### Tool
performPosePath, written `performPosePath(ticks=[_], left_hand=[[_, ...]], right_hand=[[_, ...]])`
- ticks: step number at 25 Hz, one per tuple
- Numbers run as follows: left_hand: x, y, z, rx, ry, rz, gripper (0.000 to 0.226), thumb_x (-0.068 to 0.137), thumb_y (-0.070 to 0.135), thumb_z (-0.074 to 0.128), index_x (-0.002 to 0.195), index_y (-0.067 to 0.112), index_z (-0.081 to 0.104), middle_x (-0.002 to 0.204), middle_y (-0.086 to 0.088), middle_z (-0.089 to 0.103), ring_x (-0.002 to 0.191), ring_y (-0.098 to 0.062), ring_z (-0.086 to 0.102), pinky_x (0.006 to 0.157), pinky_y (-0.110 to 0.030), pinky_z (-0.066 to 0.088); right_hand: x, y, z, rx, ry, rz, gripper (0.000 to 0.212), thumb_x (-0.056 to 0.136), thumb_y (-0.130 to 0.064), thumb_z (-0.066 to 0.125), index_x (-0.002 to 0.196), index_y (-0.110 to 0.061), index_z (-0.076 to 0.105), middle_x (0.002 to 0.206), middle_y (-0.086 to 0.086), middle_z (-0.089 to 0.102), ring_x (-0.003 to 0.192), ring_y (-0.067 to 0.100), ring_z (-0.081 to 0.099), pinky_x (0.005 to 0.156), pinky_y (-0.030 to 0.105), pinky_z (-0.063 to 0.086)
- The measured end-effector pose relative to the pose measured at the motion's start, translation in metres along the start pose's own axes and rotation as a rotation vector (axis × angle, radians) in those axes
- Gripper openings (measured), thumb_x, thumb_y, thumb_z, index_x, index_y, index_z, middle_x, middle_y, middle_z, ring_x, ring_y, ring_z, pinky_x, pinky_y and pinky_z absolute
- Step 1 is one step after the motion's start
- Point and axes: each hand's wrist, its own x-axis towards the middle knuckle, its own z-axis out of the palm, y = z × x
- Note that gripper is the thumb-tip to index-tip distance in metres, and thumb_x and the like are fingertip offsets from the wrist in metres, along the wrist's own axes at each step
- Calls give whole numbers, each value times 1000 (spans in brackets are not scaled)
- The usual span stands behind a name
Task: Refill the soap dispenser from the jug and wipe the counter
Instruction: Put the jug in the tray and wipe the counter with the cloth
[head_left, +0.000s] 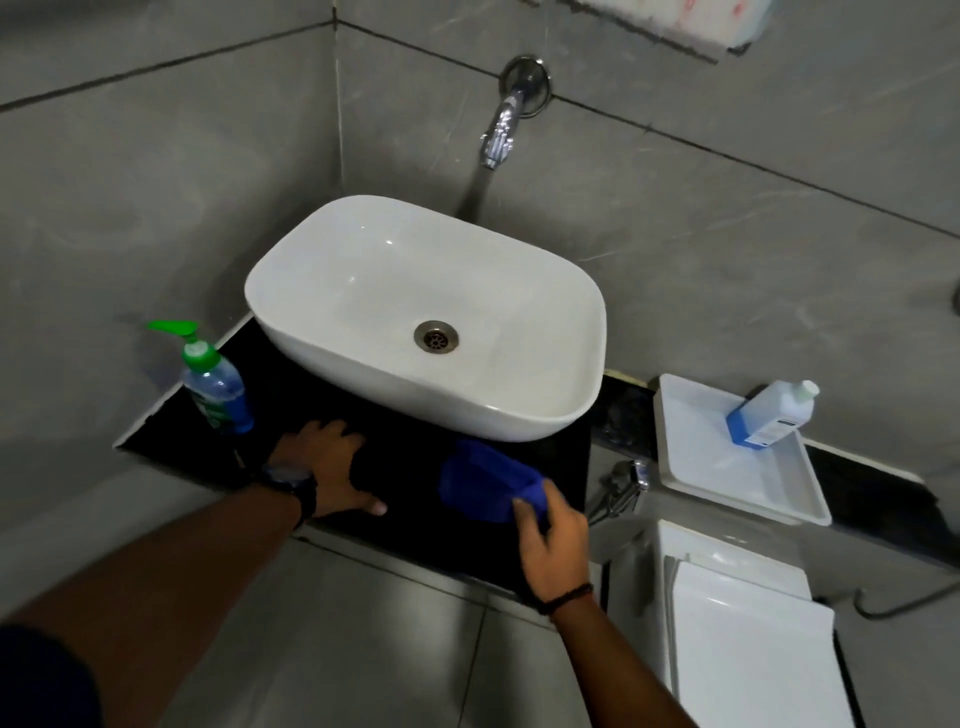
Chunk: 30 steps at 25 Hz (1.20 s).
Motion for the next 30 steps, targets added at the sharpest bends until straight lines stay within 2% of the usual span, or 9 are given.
performPosePath(ticks=[5, 10, 13, 16, 20, 22, 25, 28, 30], left_hand=[[23, 200, -7, -390, 144, 423, 33, 79, 49, 60, 87, 18, 65, 87, -4, 70, 85, -26, 64, 71, -31, 48], [90, 366, -16, -439, 157, 545, 22, 83, 39, 57, 76, 18, 58, 84, -7, 67, 78, -27, 61, 64, -28, 41], [154, 412, -10, -336, 72, 456, 25, 84, 39, 58, 84, 14, 61, 91, -7, 66, 84, -26, 61, 72, -35, 50], [206, 434, 11, -262, 61, 391, 35, 82, 43, 61, 104, 16, 60, 106, -5, 60, 98, -25, 57, 79, -37, 50], [251, 451, 57, -65, -21, 424, 86, 77, 58, 58, 143, 16, 22, 152, -9, 26, 138, -30, 25, 112, -44, 26], [260, 454, 78, 61, -67, 471, 102, 78, 66, 52, 148, 12, 1, 159, -8, -1, 145, -25, 2, 116, -39, 4], [263, 455, 94, 135, -68, 516, 103, 80, 67, 47, 147, 10, -5, 158, -7, -11, 145, -22, -6, 113, -32, -5], [266, 457, 86, 166, -79, 524, 102, 80, 68, 47, 147, 11, -4, 158, -8, -9, 145, -23, -6, 114, -35, -2], [266, 458, 69, 142, -75, 514, 100, 79, 67, 49, 148, 12, 1, 159, -9, -4, 145, -24, -2, 115, -37, 1]], right_hand=[[60, 66, -116, 121, 327, 161, 22, 85, -34, 54, 87, -14, 64, 68, -8, 59, 63, -8, 53, 59, 15, 40], [143, 160, -222, -105, 149, 301, 28, 90, -37, 53, 82, -11, 58, 71, 8, 63, 70, 22, 58, 63, 34, 45], [210, 222, -259, -304, 37, 222, 13, 86, -9, 64, 87, 4, 64, 87, 23, 64, 83, 40, 59, 73, 47, 49], [250, 275, -266, -383, 6, 166, 23, 78, 0, 72, 101, -1, 70, 114, 21, 59, 103, 35, 56, 86, 43, 50], [234, 340, -245, -342, -303, 265, 28, 82, 4, 65, 110, 1, 67, 128, 23, 56, 113, 37, 56, 97, 38, 46], [222, 365, -243, -369, -545, 306, 30, 85, 6, 60, 114, 3, 63, 138, 22, 48, 128, 32, 47, 109, 33, 34], [222, 377, -251, -390, -726, 247, 39, 87, 15, 47, 123, 5, 55, 152, 18, 25, 141, 19, 23, 110, 12, 18], [233, 377, -252, -464, -892, 261, 35, 84, 13, 52, 114, -2, 65, 156, 14, 16, 146, 27, 4, 117, 29, 6], [243, 362, -253, -537, -910, 260, 21, 85, 2, 60, 102, -2, 71, 157, 7, 18, 146, 26, 2, 118, 33, 10]])
